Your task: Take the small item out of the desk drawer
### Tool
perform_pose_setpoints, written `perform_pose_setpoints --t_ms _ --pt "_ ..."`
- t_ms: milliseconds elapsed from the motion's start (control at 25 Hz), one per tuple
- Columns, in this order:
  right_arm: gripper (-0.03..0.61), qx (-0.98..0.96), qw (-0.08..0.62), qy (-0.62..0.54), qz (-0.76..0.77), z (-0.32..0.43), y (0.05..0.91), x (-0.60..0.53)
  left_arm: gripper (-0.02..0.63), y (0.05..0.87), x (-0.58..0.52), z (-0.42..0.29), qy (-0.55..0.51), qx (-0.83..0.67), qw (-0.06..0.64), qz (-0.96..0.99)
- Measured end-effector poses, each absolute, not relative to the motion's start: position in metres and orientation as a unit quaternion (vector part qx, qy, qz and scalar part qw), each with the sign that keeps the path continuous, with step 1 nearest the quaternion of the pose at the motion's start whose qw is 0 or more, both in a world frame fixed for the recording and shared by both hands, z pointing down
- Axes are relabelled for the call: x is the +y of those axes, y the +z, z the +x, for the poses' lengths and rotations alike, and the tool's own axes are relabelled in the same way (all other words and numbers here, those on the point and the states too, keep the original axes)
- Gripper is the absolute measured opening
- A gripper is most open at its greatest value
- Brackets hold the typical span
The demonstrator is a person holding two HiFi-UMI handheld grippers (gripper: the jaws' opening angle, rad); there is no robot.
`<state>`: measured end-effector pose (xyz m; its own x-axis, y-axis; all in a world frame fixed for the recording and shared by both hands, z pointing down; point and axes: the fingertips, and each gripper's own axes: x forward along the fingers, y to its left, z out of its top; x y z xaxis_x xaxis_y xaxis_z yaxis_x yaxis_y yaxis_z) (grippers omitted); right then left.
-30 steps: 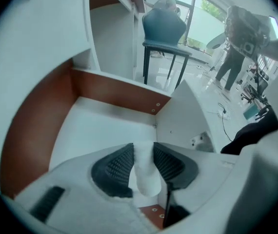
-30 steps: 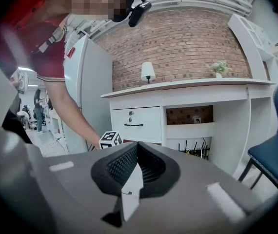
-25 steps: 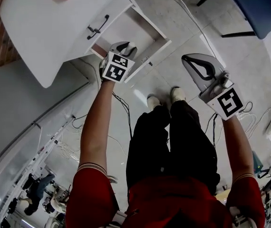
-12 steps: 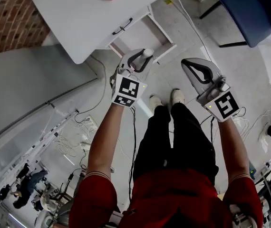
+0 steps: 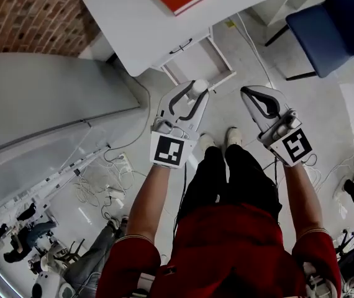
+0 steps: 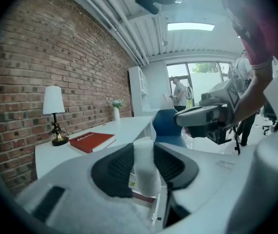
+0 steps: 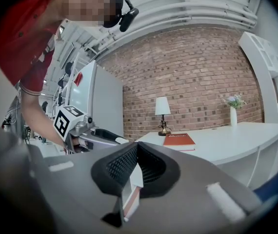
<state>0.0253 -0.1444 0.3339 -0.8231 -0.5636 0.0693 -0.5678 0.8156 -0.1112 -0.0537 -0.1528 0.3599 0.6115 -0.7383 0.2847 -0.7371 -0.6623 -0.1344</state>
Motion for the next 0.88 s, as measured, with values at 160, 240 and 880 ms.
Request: perform_pose_setpoints --t_ms 160,240,880 --pt "0.014 -0.954 0.0 0.052 0.294 0.026 0.298 -0.135 0.135 0.308 -0.139 -0.059 -0.11 0.444 -0.001 -0.889" --pt "0.014 -0.955 -0.009 0.046 0.293 0.024 0.283 -0.129 0.135 0.288 -0.131 -0.062 -0.095 0.454 0.005 -0.886" --pt "0.014 -0.952 -0.054 0.042 0.298 0.027 0.226 -0.083 0.135 0.194 -0.079 -0.07 -0.045 0.48 0.057 -0.874"
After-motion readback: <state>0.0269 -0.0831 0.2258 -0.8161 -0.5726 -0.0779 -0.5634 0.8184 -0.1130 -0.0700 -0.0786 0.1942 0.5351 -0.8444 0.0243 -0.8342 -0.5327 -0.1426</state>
